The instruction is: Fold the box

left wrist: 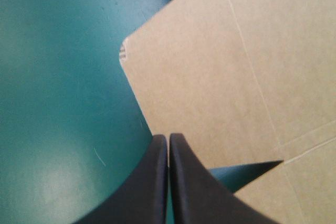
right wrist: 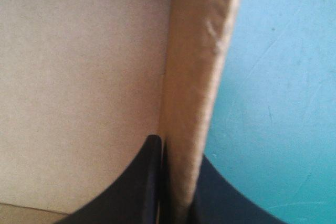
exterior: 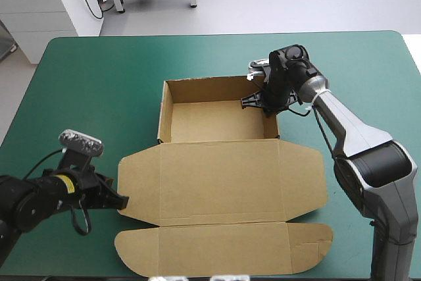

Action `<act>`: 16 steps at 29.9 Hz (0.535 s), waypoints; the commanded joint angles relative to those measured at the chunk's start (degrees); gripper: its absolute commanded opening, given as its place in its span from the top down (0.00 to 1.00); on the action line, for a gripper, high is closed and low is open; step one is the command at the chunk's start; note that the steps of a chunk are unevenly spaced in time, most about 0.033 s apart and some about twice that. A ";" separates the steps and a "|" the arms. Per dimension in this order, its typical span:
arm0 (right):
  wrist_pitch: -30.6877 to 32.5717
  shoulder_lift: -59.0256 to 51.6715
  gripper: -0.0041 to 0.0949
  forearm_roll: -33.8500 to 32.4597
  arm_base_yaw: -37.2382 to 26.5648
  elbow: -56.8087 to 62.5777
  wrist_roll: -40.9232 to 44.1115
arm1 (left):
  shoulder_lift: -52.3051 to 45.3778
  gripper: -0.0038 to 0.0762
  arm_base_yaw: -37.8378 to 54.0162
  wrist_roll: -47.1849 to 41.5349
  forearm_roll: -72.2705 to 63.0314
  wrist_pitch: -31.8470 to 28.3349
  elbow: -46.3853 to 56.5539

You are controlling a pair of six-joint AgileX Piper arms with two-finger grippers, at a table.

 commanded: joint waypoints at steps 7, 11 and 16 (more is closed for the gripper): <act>0.57 -2.86 0.98 -2.90 -1.12 -1.90 -0.68 | -17.19 0.96 -0.28 0.11 -0.37 -5.05 14.81; 0.57 -3.66 0.98 -2.49 -4.74 -2.86 -0.68 | -23.21 0.96 -0.28 0.11 -0.26 -4.80 17.91; 0.57 -5.63 0.98 -4.27 -12.87 -2.86 -2.42 | -26.88 0.96 -0.28 0.11 0.00 -5.29 18.75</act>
